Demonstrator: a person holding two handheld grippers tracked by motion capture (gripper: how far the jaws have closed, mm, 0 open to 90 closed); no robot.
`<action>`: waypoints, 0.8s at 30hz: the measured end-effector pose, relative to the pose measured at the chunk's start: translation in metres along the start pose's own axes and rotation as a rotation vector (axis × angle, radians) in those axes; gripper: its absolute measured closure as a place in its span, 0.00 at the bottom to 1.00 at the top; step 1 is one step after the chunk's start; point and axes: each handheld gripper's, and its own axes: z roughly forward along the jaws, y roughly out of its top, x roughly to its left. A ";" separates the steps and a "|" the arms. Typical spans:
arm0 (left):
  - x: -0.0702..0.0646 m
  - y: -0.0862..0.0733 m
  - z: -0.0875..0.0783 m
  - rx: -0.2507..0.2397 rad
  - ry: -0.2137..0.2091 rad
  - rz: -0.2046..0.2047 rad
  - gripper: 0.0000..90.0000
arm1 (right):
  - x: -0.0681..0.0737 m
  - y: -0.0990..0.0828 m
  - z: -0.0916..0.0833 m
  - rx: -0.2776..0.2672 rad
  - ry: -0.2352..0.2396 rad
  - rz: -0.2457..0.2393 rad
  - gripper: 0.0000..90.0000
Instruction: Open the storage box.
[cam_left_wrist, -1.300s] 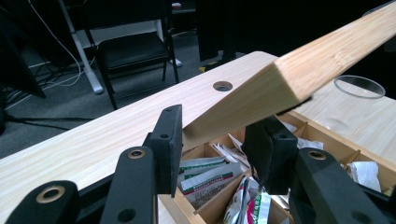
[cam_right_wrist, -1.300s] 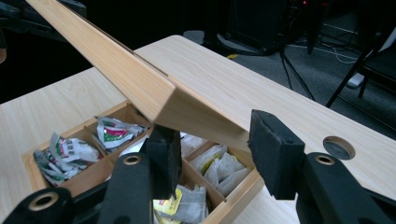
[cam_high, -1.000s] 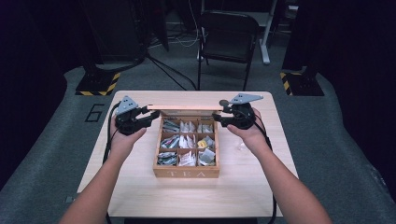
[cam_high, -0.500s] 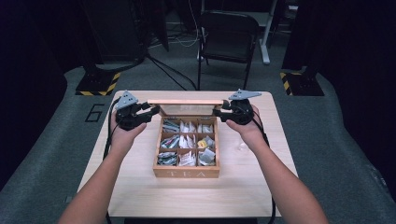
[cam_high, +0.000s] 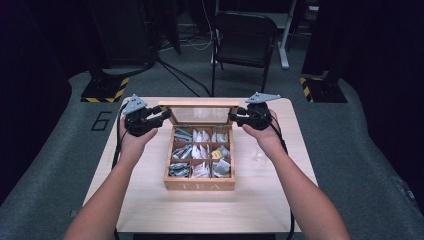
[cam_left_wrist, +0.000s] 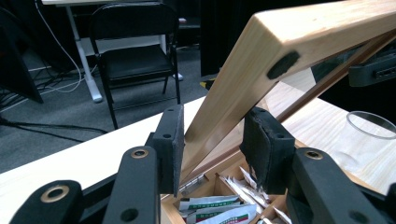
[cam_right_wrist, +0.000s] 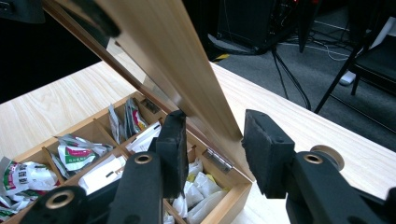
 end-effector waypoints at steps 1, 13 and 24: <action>0.001 0.000 0.001 -0.007 -0.005 -0.004 0.66 | 0.000 0.001 0.000 0.004 -0.002 0.005 0.67; 0.007 -0.005 0.012 0.005 0.002 -0.022 0.65 | -0.005 0.005 0.003 0.005 0.006 0.025 0.67; 0.013 -0.005 0.021 0.049 0.014 -0.013 0.67 | -0.008 0.011 0.006 0.016 -0.002 0.014 0.68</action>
